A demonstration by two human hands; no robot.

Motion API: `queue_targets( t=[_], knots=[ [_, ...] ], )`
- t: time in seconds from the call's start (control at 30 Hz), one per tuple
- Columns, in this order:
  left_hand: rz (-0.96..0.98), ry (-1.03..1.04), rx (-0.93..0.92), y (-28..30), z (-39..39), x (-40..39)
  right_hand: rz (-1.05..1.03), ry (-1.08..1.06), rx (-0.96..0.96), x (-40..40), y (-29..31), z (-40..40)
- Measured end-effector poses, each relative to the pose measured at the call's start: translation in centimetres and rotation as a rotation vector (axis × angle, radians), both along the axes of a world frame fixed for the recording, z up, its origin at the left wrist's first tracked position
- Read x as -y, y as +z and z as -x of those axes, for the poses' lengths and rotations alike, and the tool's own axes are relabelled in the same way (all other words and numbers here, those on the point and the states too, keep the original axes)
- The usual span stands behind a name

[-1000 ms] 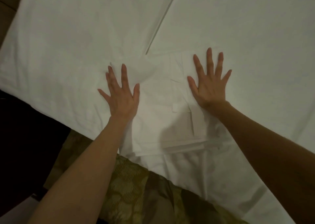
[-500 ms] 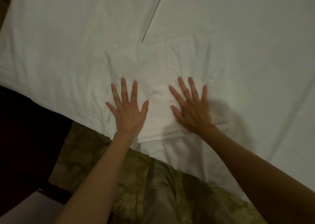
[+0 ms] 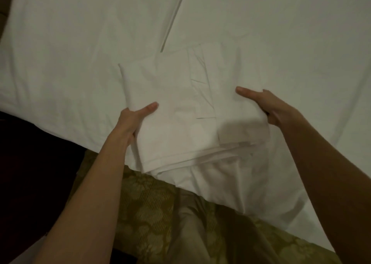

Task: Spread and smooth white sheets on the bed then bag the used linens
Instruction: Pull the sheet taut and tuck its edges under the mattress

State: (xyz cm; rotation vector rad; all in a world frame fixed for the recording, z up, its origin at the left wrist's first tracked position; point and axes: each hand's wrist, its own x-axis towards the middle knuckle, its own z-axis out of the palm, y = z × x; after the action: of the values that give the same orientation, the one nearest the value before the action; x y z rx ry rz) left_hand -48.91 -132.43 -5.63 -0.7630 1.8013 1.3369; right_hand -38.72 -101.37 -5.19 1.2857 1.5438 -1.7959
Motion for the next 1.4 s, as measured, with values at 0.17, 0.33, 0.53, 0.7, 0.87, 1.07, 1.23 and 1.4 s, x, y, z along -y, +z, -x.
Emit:
queue_targets(
  t=[0.17, 0.33, 0.53, 0.7, 0.87, 1.07, 1.23, 1.4],
  knots=[
    [0.004, -0.01, -0.109, 4.4, -0.8, -0.7, -0.131, -0.09, -0.096, 1.2, 2.4, -0.9],
    [-0.009, -0.076, -0.233, 14.4, 0.4, -2.6, -0.194, -0.19, -0.204, 0.8, 11.2, -1.9],
    [-0.093, -0.139, -0.378, 29.4, -0.8, -5.7, -0.244, -0.124, -0.357, -2.9, 27.2, -4.2],
    [-0.111, -0.209, -0.532, 41.2, -3.1, -7.9, -0.299, -0.134, -0.449, -6.0, 39.0, -7.5],
    [-0.198, -0.257, -0.685, 49.4, -5.5, -10.3, -0.179, -0.166, -0.462, -8.4, 46.5, -10.9],
    [-0.264, -0.36, -0.768, 54.5, -5.1, -12.6, -0.154, -0.209, -0.546, -9.0, 51.0, -13.1],
    [-0.325, -0.495, -0.781, 57.4, -2.4, -13.5, -0.252, -0.314, -0.639, -8.3, 53.2, -13.5],
    [-0.388, -0.6, -0.785, 59.1, 0.5, -14.7, -0.355, -0.48, -0.707, -6.6, 54.8, -13.5]
  ],
)
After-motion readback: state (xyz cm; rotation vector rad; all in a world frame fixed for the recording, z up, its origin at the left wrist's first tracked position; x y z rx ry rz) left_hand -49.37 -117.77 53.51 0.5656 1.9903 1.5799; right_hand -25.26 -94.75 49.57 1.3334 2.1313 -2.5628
